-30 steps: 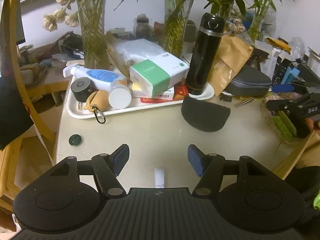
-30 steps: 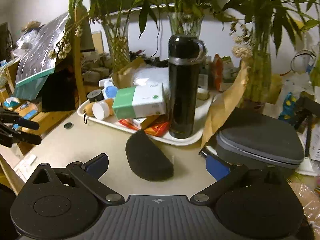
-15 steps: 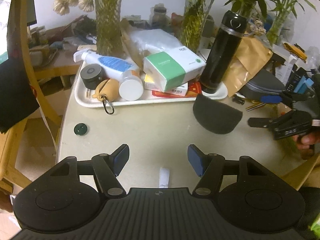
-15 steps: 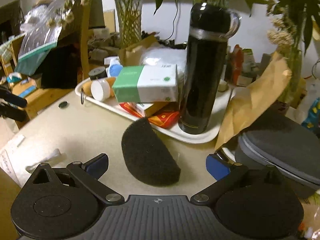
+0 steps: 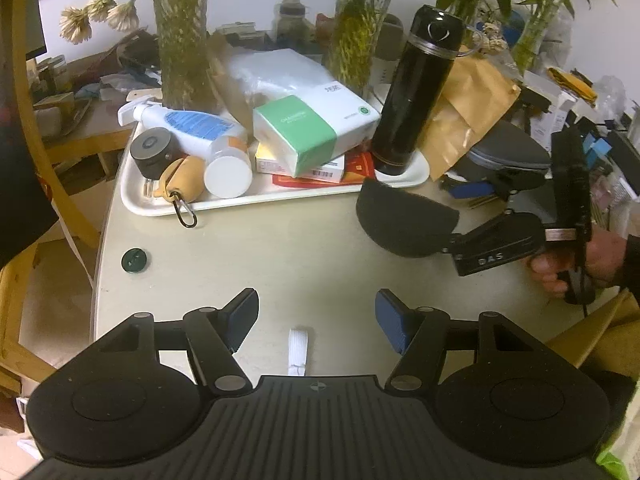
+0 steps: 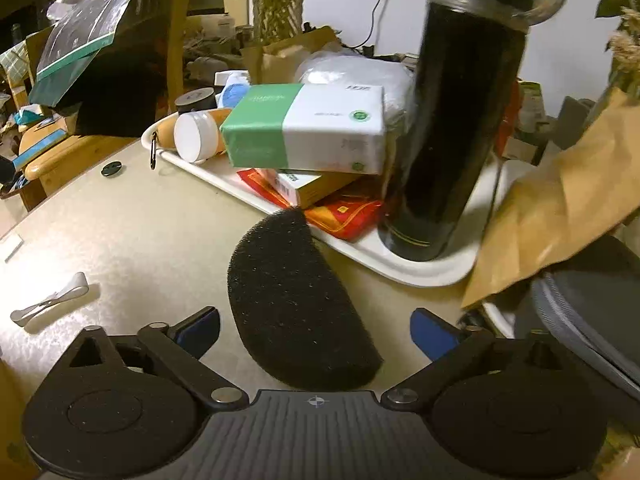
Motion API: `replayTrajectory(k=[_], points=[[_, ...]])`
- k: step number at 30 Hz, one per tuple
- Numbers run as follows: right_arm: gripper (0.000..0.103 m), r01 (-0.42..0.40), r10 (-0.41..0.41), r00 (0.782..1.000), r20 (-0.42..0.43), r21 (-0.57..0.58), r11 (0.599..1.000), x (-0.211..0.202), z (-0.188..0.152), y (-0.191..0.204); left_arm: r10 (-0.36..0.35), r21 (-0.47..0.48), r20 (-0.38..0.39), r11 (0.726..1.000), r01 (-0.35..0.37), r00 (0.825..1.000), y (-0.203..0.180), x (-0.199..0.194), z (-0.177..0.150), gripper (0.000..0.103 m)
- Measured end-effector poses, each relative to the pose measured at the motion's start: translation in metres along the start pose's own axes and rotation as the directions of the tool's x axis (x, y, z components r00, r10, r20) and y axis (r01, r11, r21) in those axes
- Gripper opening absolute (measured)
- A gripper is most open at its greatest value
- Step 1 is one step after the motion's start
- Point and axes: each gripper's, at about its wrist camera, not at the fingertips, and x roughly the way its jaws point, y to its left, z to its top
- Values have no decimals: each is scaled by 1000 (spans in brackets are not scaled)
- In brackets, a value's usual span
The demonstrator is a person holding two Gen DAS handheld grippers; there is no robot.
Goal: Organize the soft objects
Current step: 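Grasp the black half-round foam sponge with the right gripper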
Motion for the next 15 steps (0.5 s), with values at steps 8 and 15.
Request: replayTrajectory(k=[8, 15], points=[[69, -34, 33, 999, -28, -51, 998, 7, 4, 12, 9, -47, 5, 999, -9, 1000, 10, -3, 1, 64], [65, -85, 84, 996, -9, -70, 994, -17, 13, 18, 10, -66, -2, 998, -10, 1000, 17, 1, 2, 64]])
